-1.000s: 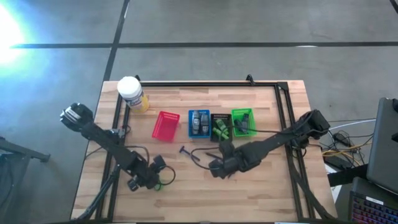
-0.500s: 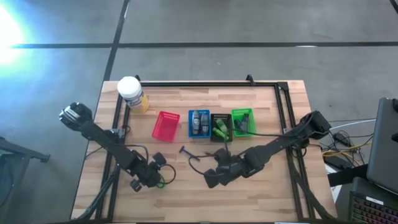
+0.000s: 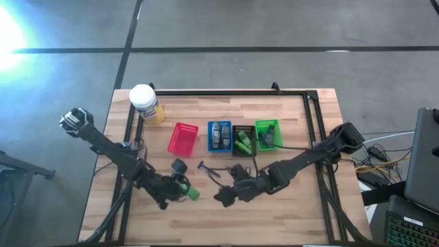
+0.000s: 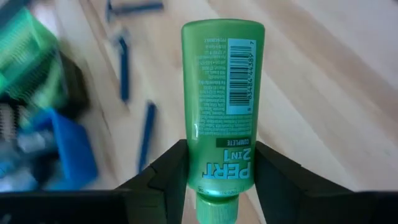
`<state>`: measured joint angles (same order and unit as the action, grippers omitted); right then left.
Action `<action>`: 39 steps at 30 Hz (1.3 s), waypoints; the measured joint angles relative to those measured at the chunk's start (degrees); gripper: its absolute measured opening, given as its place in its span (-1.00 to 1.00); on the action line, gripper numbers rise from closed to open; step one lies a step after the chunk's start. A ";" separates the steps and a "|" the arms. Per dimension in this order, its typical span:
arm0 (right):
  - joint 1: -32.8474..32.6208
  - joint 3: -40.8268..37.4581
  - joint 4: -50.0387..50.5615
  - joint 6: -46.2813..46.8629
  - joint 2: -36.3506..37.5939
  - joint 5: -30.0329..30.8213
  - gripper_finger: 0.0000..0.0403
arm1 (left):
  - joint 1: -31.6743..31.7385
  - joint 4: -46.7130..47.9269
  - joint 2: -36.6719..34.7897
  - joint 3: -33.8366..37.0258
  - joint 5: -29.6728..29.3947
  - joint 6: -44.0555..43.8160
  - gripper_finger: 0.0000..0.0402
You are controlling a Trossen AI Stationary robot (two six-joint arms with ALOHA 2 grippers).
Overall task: Pick & Place Travel size toiletries
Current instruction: Put the green shampoo into the black basket
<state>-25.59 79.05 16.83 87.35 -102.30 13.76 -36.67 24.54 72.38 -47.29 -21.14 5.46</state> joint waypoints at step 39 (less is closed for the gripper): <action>3.94 -0.08 -5.19 1.19 -0.11 -1.50 0.73 | 10.88 -5.39 9.07 -13.44 0.95 22.29 -0.22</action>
<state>-21.65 78.97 11.64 88.54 -102.41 12.27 -25.80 19.16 81.45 -60.73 -20.18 27.75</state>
